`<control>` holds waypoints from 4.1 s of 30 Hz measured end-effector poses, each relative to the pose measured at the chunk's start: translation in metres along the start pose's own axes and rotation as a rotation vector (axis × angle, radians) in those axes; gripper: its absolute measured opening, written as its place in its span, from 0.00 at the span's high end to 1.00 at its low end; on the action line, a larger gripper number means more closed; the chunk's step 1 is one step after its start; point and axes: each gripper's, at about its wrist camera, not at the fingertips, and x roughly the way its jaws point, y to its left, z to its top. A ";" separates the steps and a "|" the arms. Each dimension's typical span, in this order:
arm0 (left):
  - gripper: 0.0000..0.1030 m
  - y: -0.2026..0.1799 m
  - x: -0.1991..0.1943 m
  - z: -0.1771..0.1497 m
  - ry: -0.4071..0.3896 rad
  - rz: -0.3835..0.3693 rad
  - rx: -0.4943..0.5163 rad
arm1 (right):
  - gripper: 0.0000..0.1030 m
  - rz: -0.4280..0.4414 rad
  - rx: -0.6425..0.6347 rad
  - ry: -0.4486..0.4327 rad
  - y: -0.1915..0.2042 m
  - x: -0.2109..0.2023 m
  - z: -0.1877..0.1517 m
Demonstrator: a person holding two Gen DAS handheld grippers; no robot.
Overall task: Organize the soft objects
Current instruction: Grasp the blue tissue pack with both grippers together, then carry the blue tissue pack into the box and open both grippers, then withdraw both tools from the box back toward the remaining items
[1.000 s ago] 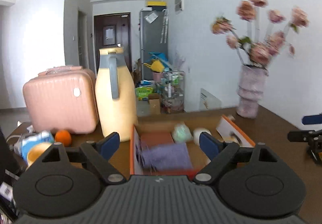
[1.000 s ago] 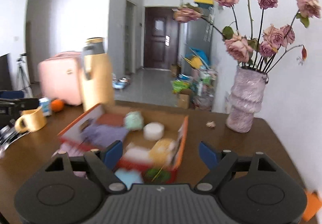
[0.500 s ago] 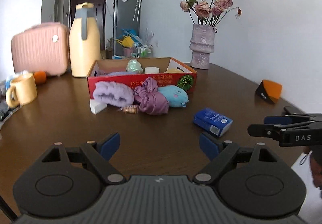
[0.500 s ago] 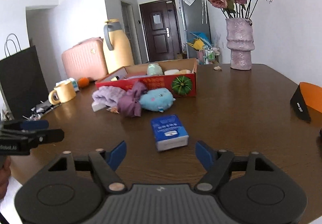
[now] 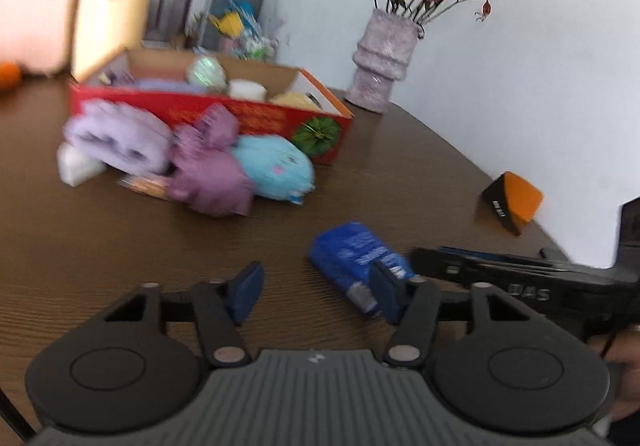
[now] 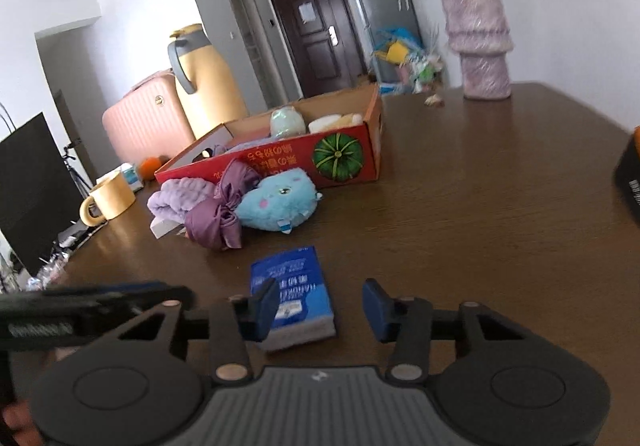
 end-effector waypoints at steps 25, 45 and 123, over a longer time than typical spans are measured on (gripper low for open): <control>0.82 0.022 0.039 0.006 0.094 -0.120 -0.179 | 0.84 0.137 0.137 0.075 -0.002 0.022 -0.006; 0.83 0.070 0.213 0.269 0.080 -0.178 -0.198 | 0.85 -0.105 -0.029 0.001 -0.017 0.188 0.260; 0.00 0.111 -0.135 -0.037 -0.320 0.529 0.135 | 0.15 -0.136 -0.162 -0.128 0.131 -0.018 -0.044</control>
